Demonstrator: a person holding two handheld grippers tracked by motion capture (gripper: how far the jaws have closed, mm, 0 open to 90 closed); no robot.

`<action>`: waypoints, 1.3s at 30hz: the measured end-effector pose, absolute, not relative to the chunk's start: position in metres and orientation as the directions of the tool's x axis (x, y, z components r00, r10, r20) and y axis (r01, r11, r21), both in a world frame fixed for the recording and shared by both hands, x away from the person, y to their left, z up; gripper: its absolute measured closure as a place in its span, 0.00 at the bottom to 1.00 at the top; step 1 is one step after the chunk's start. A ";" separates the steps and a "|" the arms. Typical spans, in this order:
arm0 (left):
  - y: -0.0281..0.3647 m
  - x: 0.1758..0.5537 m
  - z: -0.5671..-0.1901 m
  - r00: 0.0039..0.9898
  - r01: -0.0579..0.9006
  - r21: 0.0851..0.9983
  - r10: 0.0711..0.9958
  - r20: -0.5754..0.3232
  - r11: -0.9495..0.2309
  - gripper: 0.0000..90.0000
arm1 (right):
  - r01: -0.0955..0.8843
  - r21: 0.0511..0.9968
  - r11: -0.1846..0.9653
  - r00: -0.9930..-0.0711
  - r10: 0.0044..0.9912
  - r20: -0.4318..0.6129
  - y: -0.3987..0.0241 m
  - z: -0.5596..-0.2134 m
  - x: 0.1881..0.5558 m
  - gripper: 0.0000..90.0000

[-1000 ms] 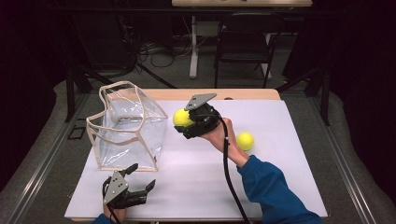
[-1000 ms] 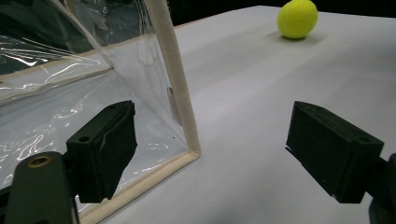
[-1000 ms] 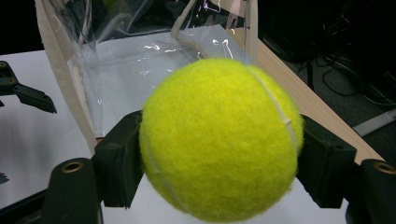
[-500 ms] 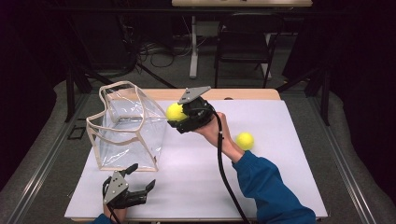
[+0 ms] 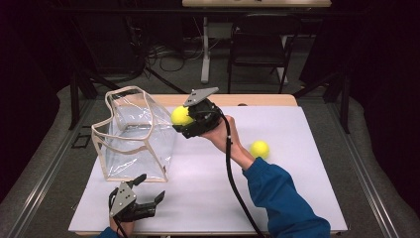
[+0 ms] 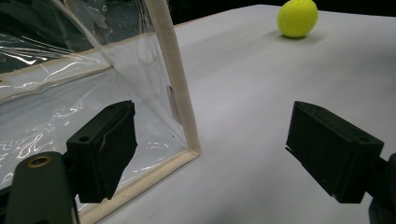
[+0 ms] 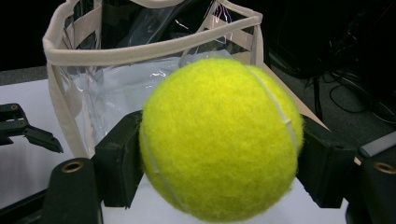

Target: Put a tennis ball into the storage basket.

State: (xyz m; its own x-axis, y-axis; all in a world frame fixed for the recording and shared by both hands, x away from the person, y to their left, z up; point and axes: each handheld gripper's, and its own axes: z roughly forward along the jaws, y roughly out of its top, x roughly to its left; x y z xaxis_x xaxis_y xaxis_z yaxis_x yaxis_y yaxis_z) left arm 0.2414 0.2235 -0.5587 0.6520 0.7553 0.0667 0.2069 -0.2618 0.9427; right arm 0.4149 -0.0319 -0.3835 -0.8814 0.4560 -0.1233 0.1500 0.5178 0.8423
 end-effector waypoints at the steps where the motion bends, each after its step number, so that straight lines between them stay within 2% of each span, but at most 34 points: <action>1: 0.224 0.241 -0.559 0.652 0.206 0.943 0.755 0.066 -0.260 0.18 | 0.150 0.842 0.519 -0.881 0.456 -0.124 -0.031 -0.383 0.415 0.29; 39: 0.225 0.241 -0.558 0.656 0.201 0.946 0.752 0.063 -0.255 0.18 | 0.117 0.846 0.520 -0.898 0.420 -0.133 0.003 -0.369 0.422 0.29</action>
